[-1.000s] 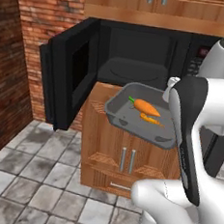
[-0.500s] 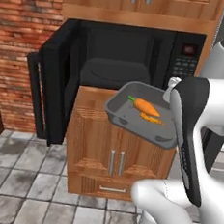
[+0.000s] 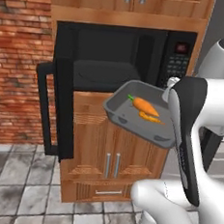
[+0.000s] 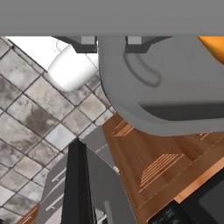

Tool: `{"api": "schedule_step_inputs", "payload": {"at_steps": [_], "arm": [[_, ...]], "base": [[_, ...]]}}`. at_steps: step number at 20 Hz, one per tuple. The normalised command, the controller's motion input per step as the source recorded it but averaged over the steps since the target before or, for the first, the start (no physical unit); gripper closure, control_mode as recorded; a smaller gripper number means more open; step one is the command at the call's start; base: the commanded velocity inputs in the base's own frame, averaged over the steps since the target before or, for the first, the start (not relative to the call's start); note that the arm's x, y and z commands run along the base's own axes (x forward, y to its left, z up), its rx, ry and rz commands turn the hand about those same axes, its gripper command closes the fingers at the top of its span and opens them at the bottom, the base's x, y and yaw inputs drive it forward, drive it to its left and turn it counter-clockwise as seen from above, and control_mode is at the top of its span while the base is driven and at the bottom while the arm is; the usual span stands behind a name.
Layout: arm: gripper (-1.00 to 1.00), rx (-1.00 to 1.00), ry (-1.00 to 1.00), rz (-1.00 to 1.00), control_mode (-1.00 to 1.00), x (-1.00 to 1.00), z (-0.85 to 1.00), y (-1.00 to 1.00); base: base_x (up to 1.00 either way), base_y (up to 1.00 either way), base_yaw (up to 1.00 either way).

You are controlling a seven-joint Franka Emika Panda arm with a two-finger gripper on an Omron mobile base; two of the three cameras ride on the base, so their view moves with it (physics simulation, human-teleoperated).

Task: Place the tupperware containing the shrimp and carrot meal in the microwave. Close the microwave door and press the start button to reheat the meal.

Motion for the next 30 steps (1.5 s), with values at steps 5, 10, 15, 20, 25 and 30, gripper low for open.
{"api": "schedule_step_inputs", "payload": {"at_steps": [5,10,15,20,25,30], "arm": [[1.0,0.0,0.0,0.0,1.0,0.0,0.0,0.0],[1.0,0.0,0.0,0.0,1.0,0.0,0.0,0.0],[1.0,0.0,0.0,0.0,1.0,0.0,0.0,0.0],[1.0,0.0,0.0,0.0,1.0,0.0,0.0,0.0],[1.0,0.0,0.0,0.0,1.0,0.0,0.0,0.0],[1.0,0.0,0.0,0.0,1.0,0.0,0.0,0.0]], "base": [[0.18,0.18,-0.33],[0.24,0.2,-0.24],[0.26,0.2,-0.09],[0.25,0.19,-0.03],[0.29,0.25,-0.01],[0.41,0.39,0.0]]}}
